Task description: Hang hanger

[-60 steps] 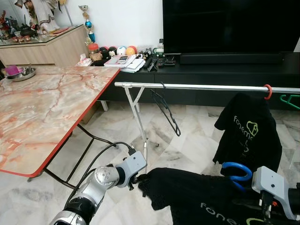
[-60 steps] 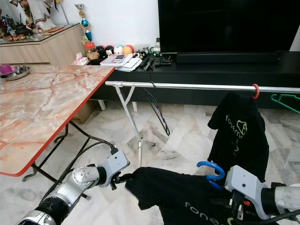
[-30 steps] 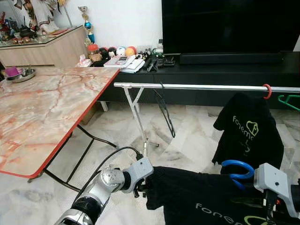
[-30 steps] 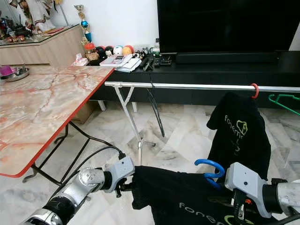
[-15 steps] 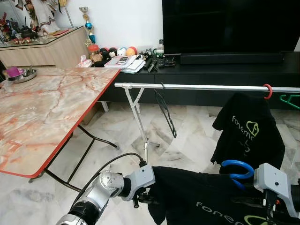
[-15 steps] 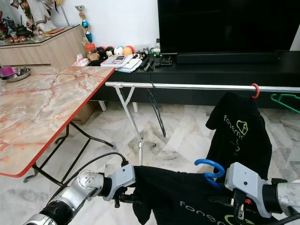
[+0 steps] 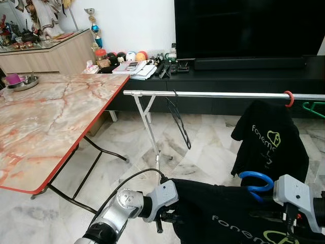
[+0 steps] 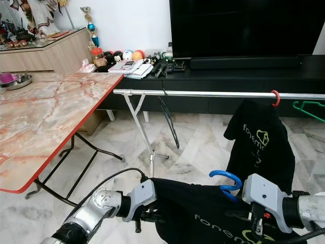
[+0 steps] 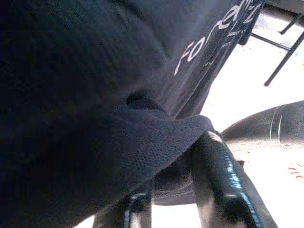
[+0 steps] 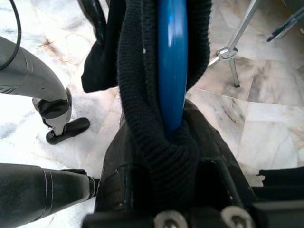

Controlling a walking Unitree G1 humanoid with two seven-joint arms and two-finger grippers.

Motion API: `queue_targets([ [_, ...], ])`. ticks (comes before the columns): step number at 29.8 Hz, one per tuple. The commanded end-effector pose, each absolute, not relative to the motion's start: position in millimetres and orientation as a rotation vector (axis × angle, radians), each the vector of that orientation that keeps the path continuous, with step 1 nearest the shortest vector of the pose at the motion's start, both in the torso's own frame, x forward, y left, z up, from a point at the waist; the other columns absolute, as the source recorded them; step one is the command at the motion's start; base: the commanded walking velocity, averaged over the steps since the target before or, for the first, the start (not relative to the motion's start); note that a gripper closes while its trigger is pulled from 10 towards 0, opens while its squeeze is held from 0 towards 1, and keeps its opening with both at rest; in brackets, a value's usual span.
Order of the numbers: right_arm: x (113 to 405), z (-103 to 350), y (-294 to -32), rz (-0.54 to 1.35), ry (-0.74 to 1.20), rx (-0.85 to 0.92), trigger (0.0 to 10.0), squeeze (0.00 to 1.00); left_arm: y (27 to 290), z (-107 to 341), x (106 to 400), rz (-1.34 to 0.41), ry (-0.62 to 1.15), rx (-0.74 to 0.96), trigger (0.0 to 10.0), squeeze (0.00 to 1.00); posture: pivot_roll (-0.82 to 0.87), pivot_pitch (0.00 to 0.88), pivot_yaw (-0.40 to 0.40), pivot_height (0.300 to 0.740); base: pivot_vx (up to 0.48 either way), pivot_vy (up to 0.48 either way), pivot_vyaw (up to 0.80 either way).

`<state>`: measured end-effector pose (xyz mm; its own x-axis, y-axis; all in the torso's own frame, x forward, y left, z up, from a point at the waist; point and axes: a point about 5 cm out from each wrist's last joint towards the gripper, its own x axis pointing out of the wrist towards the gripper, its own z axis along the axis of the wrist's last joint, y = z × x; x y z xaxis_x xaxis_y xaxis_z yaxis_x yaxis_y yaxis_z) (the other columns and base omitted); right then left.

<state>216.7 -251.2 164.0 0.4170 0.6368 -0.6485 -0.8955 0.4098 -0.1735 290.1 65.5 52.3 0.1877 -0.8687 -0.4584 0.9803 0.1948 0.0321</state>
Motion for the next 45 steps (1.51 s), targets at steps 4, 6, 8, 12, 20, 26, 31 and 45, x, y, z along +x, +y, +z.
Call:
queue_targets([
  [4, 222.0, 169.0, -244.6, 1.036, 0.484, -0.568, 10.0, 0.0, 67.6, 53.3, 291.2, -1.32, 0.375, 0.36, 0.0, 0.0, -0.04, 0.0, 0.112, 0.74, 0.0, 0.0, 0.0],
  [6, 222.3, 168.4, -244.0, 1.037, 0.483, -0.568, 10.0, 0.0, 68.3, 53.2, 291.5, -1.311, 0.373, 0.361, 0.0, 0.0, -0.04, 0.0, 0.113, 0.74, 0.0, 0.0, 0.0],
  [8, 222.6, 167.9, -243.2, 1.037, 0.482, -0.568, 10.0, 0.0, 69.2, 53.2, 292.3, -1.299, 0.371, 0.361, 0.0, 0.0, -0.04, 0.0, 0.113, 0.74, 0.0, 0.0, 0.0],
  [12, 223.5, 166.8, -243.4, 1.025, 0.479, -0.57, 10.0, 0.0, 72.5, 54.1, 294.0, -1.273, 0.36, 0.358, 0.0, 0.0, -0.04, 0.0, 0.115, 0.74, 0.0, 0.0, 0.0],
  [20, 229.0, 165.8, -244.0, 0.995, 0.468, -0.578, 10.0, 0.0, 86.0, 53.8, 296.0, -1.261, 0.384, 0.38, 0.0, 0.0, -0.04, 0.0, 0.118, 0.74, 0.0, 0.0, 0.0],
  [26, 235.0, 166.6, -247.1, 0.942, 0.452, -0.598, 10.0, 0.0, 96.1, 58.8, 310.4, -1.11, 0.36, 0.406, 0.0, 0.0, -0.03, 0.0, 0.119, 0.74, 0.0, 0.0, 0.0],
  [31, 236.3, 163.3, -250.5, 0.915, 0.462, -0.602, 10.0, 0.0, 120.7, 58.0, 328.4, -0.819, 0.393, 0.411, 0.0, 0.0, -0.04, 0.0, 0.109, 0.74, 0.0, 0.0, 0.0],
  [45, 266.0, 186.0, -261.1, 0.666, 0.277, -0.583, 10.0, 0.0, 135.1, 41.4, 320.1, -0.86, 0.574, 0.528, 0.0, 0.0, -0.03, 0.0, 0.117, 0.74, 0.0, 0.0, 0.0],
])
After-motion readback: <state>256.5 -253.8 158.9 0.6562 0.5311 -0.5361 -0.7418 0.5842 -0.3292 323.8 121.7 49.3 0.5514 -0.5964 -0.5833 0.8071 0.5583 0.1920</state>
